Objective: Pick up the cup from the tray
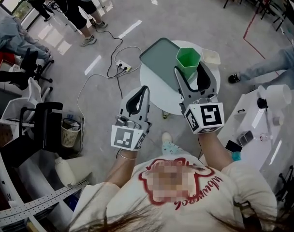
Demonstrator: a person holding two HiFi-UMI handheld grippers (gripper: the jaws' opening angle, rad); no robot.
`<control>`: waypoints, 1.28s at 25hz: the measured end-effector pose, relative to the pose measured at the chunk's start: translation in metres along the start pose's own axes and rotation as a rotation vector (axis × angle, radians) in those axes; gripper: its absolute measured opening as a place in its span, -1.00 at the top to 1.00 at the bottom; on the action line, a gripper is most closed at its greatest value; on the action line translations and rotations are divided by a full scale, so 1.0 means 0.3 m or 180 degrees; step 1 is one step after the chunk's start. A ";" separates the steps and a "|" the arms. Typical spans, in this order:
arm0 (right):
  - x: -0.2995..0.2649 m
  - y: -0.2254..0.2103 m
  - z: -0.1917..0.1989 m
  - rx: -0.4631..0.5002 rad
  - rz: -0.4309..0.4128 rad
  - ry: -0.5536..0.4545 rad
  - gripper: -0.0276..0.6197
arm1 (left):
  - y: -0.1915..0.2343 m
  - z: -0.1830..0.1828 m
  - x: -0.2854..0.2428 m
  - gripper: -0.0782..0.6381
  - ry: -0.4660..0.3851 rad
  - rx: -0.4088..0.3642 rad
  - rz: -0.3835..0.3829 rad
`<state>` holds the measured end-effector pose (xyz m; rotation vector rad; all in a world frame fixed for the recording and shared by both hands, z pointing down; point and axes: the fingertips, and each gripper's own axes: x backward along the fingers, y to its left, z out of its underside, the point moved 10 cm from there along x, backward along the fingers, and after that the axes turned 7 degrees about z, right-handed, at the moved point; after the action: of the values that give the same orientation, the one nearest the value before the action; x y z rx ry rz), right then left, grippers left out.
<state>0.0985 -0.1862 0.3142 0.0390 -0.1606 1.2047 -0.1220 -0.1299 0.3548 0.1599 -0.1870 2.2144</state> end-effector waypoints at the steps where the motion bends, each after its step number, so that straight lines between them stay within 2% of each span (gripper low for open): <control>1: 0.020 0.012 -0.004 0.0010 0.0006 -0.0005 0.08 | -0.010 -0.005 0.020 0.74 -0.0006 -0.0003 0.0009; 7: 0.175 0.120 -0.029 0.0032 0.0088 -0.0043 0.08 | -0.074 -0.041 0.184 0.74 -0.0020 -0.0013 0.0079; 21: 0.686 0.439 -0.121 -0.0007 0.0290 -0.0153 0.08 | -0.303 -0.163 0.691 0.74 -0.0030 0.0044 0.0242; 32: 0.923 0.530 -0.183 0.0032 0.0320 -0.0205 0.08 | -0.430 -0.211 0.850 0.74 -0.0023 0.0044 0.0319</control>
<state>0.0524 0.1336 0.2912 0.0793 -0.2151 1.3055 -0.1759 0.1576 0.3490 0.1697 -0.1873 2.3155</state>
